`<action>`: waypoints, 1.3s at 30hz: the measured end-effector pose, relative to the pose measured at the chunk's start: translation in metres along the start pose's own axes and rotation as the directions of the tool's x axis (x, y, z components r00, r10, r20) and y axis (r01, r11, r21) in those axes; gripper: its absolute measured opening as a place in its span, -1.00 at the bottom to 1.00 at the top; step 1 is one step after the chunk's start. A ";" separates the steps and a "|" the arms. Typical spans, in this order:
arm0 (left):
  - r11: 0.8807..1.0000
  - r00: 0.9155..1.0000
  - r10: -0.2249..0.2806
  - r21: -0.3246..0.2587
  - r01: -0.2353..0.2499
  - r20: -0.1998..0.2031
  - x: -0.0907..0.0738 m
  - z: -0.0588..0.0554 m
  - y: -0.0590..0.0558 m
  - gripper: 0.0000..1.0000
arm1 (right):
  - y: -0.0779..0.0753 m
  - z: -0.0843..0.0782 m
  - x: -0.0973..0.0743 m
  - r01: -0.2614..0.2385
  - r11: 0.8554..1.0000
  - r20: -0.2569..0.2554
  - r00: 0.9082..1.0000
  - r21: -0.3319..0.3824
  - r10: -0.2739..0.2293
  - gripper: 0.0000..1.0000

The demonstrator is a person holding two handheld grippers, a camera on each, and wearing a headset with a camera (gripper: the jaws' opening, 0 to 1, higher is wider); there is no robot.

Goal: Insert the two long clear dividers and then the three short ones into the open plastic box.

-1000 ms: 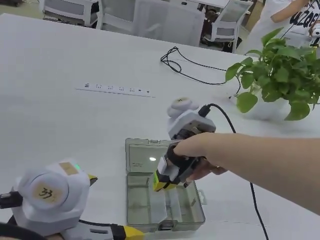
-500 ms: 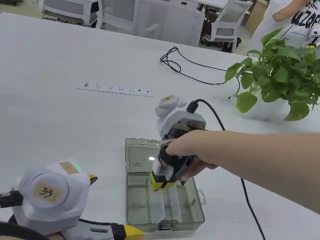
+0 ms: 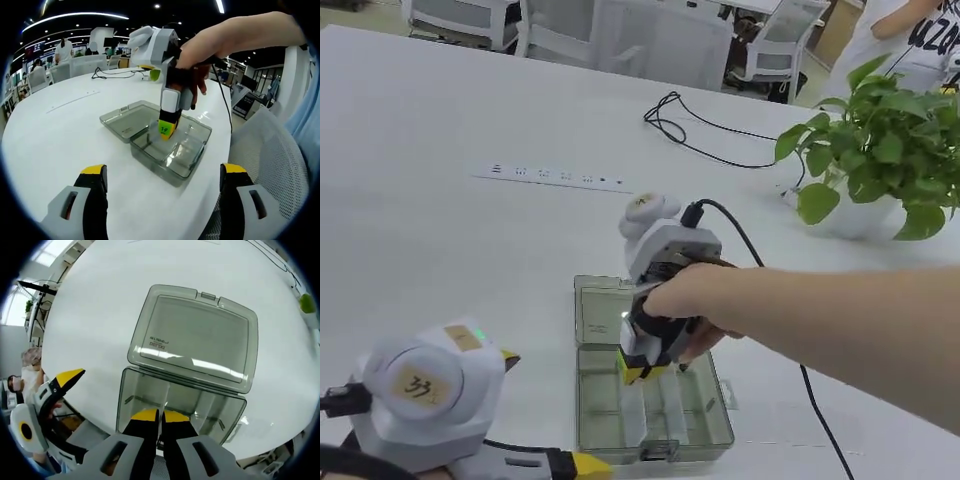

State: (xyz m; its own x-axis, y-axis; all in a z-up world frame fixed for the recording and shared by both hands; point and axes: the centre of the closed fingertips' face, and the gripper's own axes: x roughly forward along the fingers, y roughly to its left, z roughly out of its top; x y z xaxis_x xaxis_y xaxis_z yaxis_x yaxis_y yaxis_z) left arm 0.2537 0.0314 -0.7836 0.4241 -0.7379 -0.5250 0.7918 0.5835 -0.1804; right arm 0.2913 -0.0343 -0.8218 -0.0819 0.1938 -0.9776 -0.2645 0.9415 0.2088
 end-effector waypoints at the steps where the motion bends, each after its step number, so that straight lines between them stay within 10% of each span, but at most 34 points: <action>1: 1.000 1.000 0.001 0.001 -0.001 -0.001 0.000 0.000 0.001 0.90 | 0.000 0.000 0.001 0.002 1.000 0.000 1.000 -0.003 -0.002 -0.94; 32: 1.000 1.000 0.012 0.003 -0.012 -0.026 -0.004 -0.004 0.004 0.89 | 0.003 0.000 0.012 -0.017 0.994 0.026 0.999 -0.110 0.020 -0.83; 39: 1.000 0.999 0.012 0.007 -0.012 -0.030 -0.002 -0.003 0.003 0.89 | 0.009 -0.002 0.012 -0.091 0.989 0.049 0.994 -0.114 0.098 -0.33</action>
State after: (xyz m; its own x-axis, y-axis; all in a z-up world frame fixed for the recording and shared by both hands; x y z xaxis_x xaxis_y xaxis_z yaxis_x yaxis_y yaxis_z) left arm 0.2535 0.0359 -0.7856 0.4200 -0.7203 -0.5521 0.7901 0.5895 -0.1681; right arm 0.2859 -0.0236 -0.8317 -0.0600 0.2981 -0.9527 -0.3641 0.8821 0.2989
